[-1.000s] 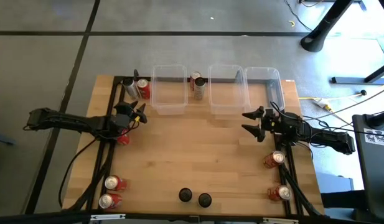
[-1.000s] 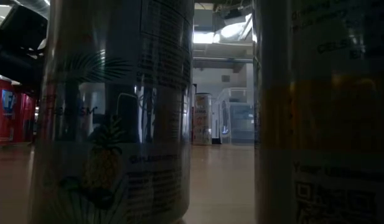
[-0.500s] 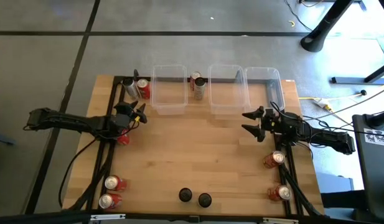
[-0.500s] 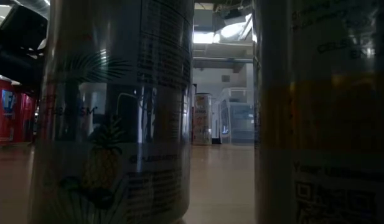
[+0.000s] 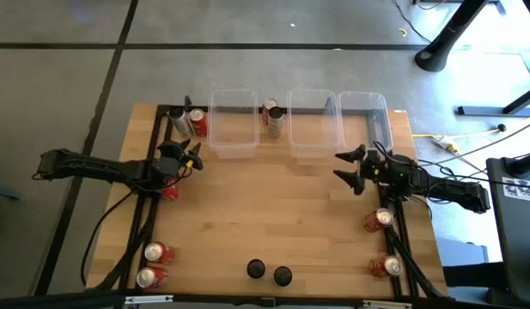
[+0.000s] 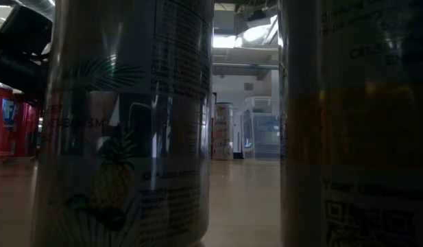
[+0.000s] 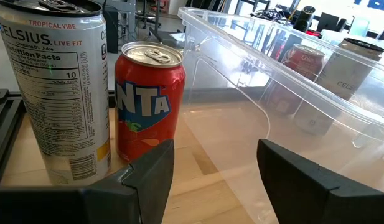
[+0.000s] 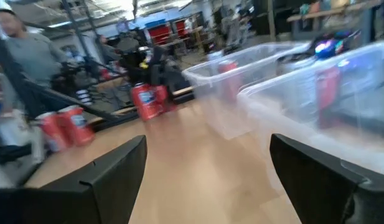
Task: Sort soda cans
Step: Put the middle right red soda can into the center transparent bin
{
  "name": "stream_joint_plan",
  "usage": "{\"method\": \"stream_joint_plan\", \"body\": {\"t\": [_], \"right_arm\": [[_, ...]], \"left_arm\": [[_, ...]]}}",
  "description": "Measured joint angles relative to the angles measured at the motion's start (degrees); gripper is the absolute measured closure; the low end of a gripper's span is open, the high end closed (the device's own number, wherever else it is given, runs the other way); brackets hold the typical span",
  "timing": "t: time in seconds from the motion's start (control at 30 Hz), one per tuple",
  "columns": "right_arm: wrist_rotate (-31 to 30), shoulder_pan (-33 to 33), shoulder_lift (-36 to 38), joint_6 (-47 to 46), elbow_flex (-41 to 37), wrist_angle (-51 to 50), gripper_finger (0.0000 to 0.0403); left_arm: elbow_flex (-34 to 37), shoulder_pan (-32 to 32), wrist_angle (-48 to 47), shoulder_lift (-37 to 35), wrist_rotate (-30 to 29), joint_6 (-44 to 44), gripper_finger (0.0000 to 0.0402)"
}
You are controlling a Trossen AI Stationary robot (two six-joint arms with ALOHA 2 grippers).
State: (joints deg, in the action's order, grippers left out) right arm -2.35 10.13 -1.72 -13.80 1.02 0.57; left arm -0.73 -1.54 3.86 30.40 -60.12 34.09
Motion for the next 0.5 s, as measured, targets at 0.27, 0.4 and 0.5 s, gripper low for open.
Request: {"method": "stream_joint_plan", "body": {"t": [0.27,0.4,0.5], "right_arm": [[2.2,0.0,0.0,-5.6,-0.1,2.4,0.0063],[0.3,0.0,0.0,-5.5,0.0,2.3,0.0063],[0.4,0.0,0.0,-3.4,0.4,1.8,0.0063]], "left_arm": [[0.1,0.1,0.2,0.0,3.9,7.3,0.018],[0.2,0.1,2.3,0.0,4.5,13.1,0.018],[0.2,0.0,3.1,0.0,4.7,14.0,0.018]]}}
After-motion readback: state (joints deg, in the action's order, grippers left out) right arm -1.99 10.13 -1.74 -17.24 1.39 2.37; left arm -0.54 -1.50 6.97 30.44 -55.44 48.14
